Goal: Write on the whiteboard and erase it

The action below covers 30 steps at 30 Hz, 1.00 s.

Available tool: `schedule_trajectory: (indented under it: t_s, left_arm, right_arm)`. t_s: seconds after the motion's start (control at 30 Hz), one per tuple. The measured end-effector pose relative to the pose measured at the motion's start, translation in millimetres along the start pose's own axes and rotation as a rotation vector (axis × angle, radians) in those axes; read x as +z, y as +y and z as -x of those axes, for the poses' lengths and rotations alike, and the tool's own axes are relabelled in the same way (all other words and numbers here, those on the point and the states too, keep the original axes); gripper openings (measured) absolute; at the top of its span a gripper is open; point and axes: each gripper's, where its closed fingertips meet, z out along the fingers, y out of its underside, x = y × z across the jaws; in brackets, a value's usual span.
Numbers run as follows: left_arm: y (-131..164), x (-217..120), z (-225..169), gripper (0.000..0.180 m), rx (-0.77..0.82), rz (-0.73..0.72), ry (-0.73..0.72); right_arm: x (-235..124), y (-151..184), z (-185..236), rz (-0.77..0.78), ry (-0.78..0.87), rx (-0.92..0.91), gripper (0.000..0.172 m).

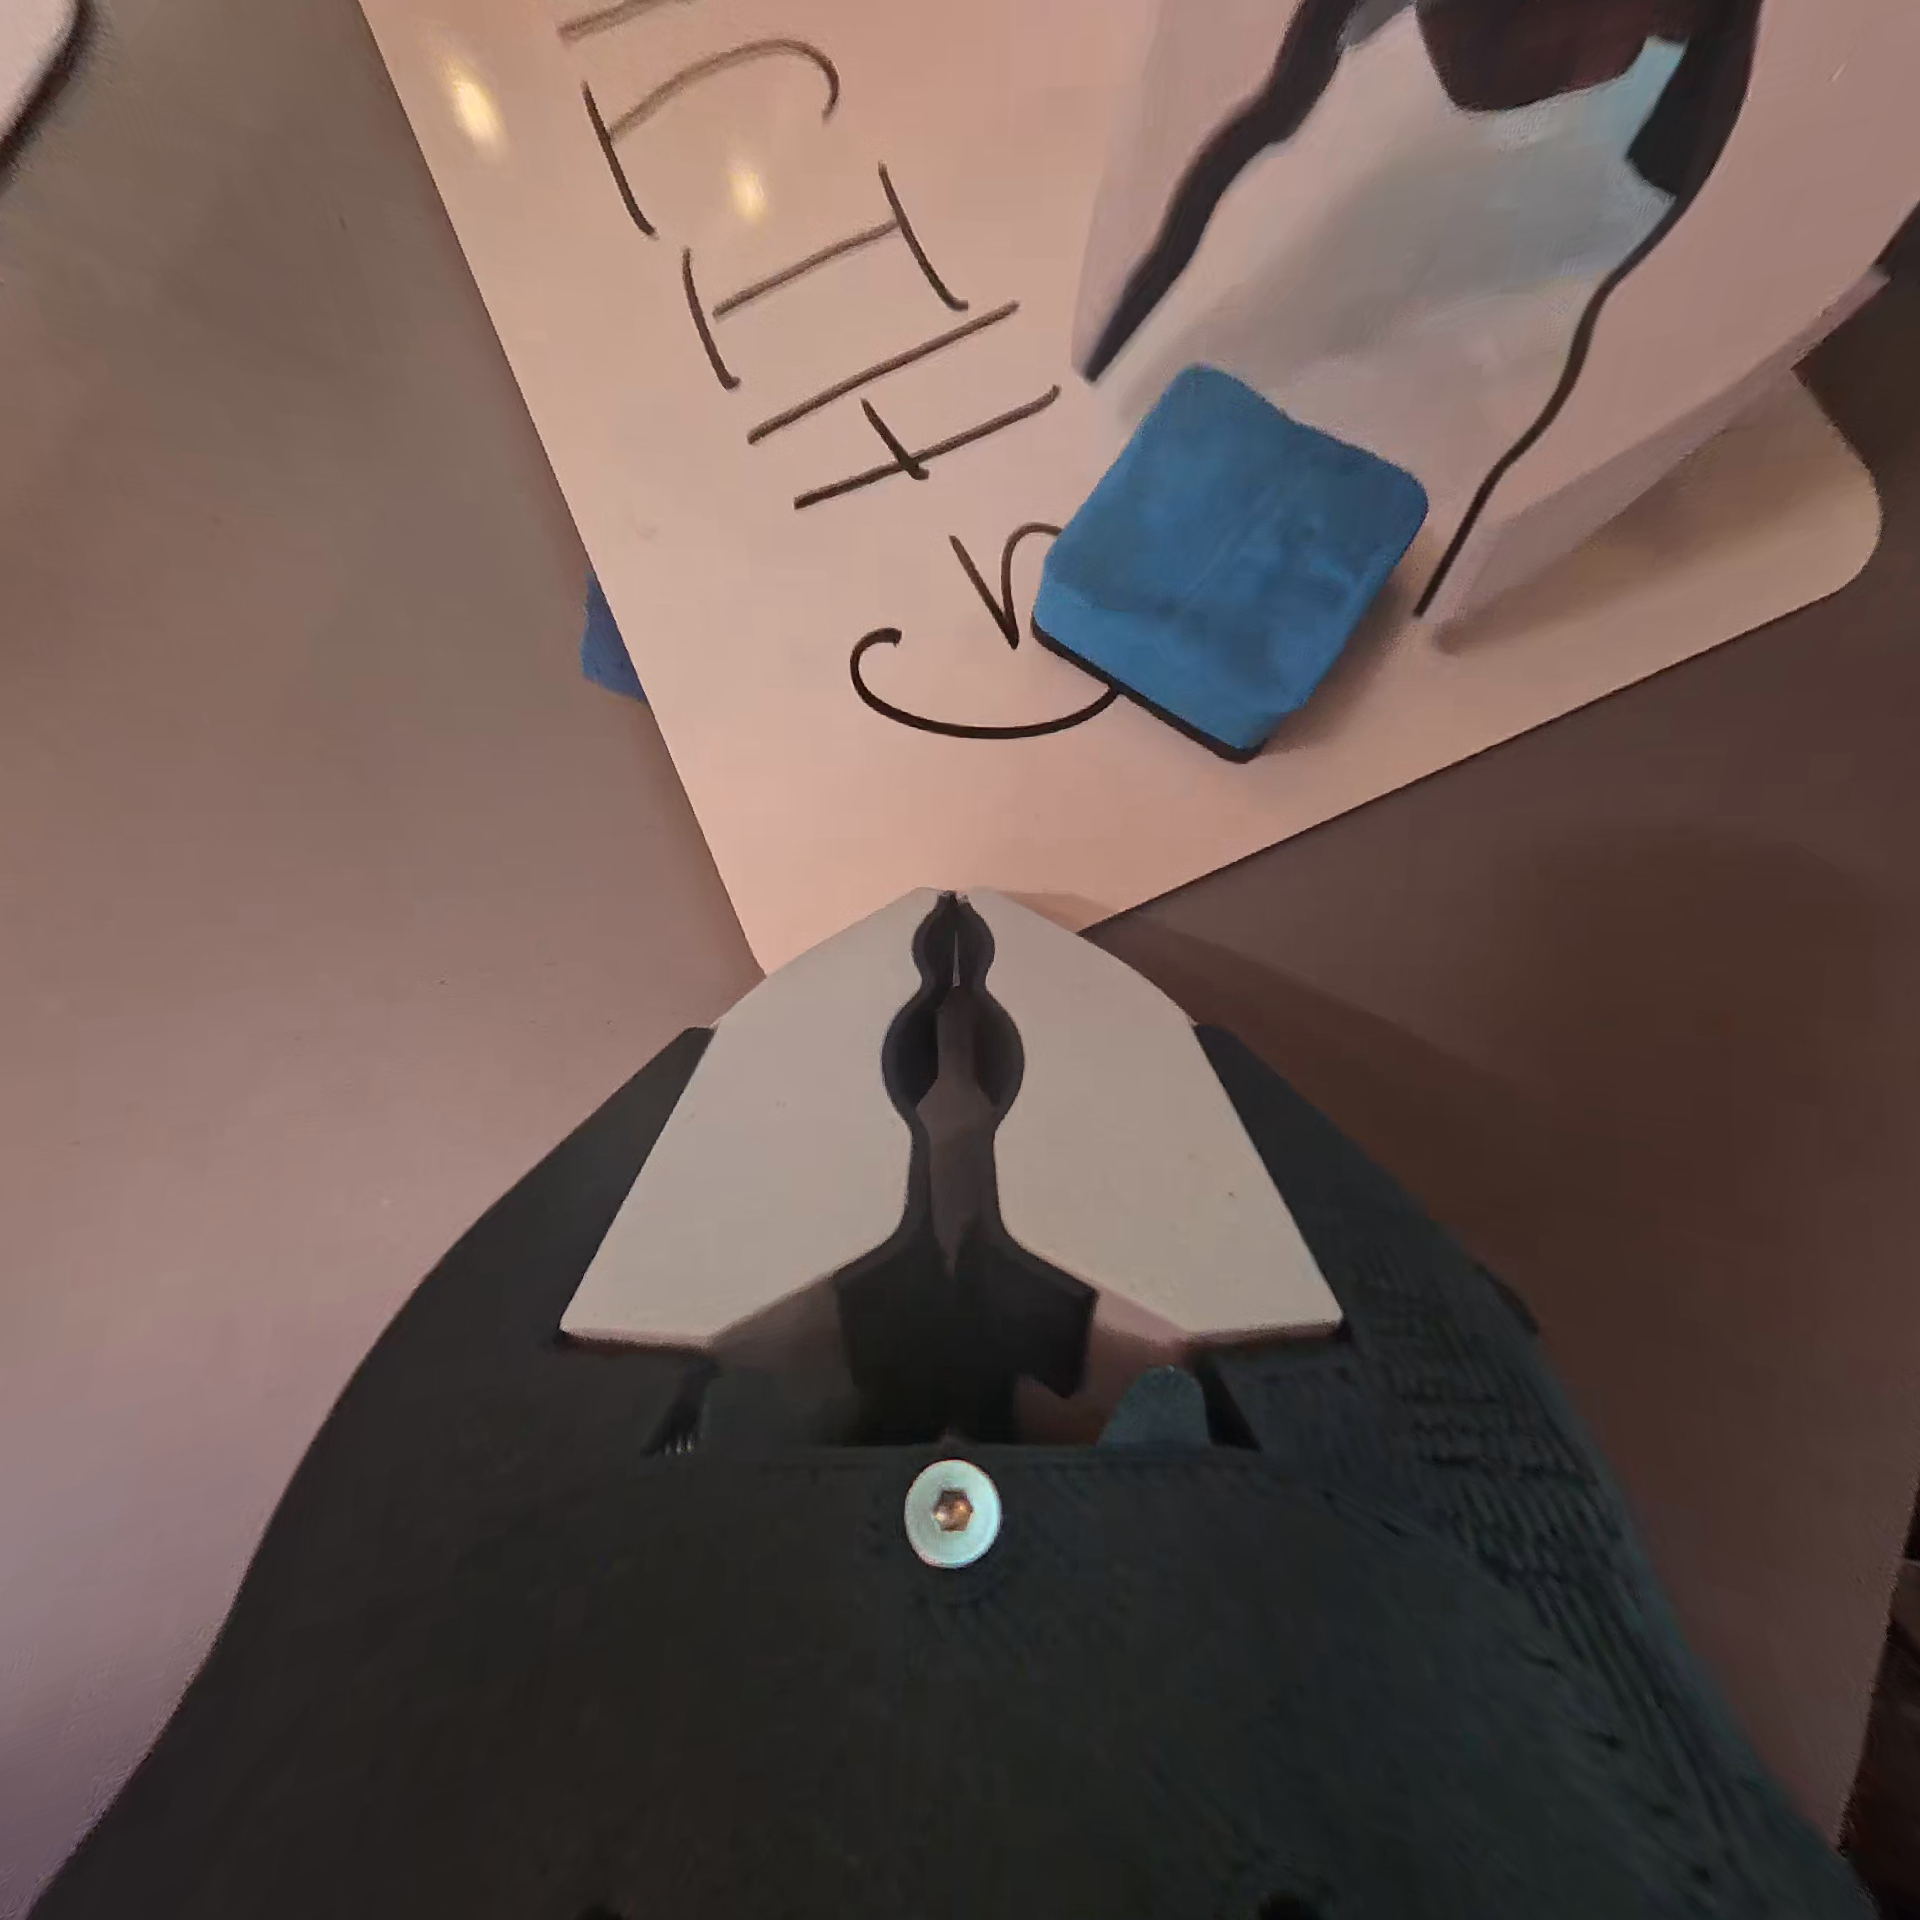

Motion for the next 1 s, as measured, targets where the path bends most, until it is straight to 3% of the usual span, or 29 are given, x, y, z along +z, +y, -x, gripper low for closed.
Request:
schedule_trajectory:
  t_s: [0.17, 0.43, 0.63, 0.8, 0.9, 1.0]
  left_arm:
    - [0, 0, -1, 0.000, -0.059, -0.024, 0.051]
    - [0, 0, -1, 0.001, -0.058, -0.033, 0.052]
    - [-1, 1, -1, 0.001, -0.038, -0.031, 0.047]
    - [-1, 2, -1, 0.001, -0.037, -0.032, 0.047]
    - [-1, 2, -1, 0.001, -0.038, -0.033, 0.048]
    - [-1, 2, -1, 0.002, -0.049, -0.033, 0.060]
  right_arm:
    - [-4, -17, 3, 0.027, -0.036, -0.021, 0.066]
    - [13, -14, 8, 0.132, -0.075, -0.156, 0.051]
    - [18, -18, -33, 0.116, 0.023, -0.027, 0.050]
    - [26, -27, -4, 0.144, -0.083, -0.151, 0.050]
    - [19, -17, -38, 0.234, -0.042, -0.134, 0.050]
    - [35, -35, -51, 0.180, 0.006, -0.091, 0.050]
